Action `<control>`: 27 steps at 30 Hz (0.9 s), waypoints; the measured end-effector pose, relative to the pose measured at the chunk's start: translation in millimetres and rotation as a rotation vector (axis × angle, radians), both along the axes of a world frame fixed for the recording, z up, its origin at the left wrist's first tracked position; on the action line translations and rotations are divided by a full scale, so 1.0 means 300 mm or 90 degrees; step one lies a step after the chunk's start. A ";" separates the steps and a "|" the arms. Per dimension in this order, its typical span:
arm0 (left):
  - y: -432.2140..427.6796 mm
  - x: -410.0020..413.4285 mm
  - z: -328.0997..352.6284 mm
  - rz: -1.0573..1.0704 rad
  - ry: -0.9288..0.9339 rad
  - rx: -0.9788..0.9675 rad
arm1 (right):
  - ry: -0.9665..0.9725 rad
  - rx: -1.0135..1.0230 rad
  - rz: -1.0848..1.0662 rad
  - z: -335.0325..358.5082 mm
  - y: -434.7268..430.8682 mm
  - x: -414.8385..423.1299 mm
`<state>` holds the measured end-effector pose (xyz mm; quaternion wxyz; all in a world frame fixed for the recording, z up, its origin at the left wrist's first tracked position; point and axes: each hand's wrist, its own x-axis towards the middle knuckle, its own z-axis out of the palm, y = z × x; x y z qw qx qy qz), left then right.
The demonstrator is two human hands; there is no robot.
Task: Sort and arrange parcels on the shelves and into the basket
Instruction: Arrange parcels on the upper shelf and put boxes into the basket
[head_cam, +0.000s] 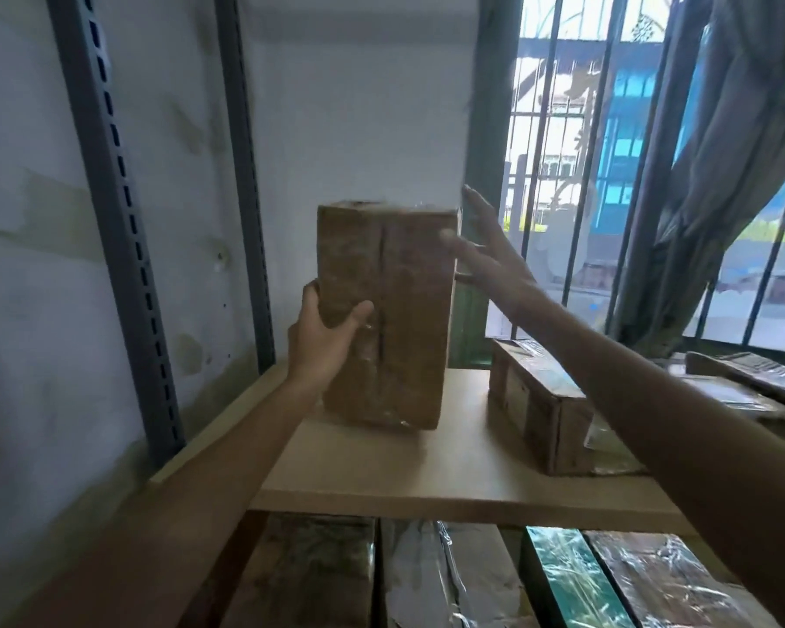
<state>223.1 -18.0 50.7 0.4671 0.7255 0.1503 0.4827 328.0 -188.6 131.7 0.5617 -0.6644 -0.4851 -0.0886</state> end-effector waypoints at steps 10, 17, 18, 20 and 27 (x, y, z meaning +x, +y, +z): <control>0.009 -0.061 -0.066 -0.162 0.084 0.026 | -0.032 0.041 -0.101 -0.036 0.015 0.024; 0.081 -0.061 -0.106 -0.271 -0.024 -0.259 | 0.093 0.024 -0.051 -0.017 -0.019 0.032; 0.084 -0.068 -0.108 -0.310 -0.036 -0.299 | 0.084 -0.032 -0.067 -0.028 -0.029 0.039; 0.084 -0.079 -0.104 -0.388 -0.039 -0.344 | 0.153 -0.110 -0.022 -0.054 -0.037 0.043; 0.066 -0.066 -0.050 -0.212 0.119 -0.196 | 0.251 -0.053 -0.072 -0.065 0.025 0.037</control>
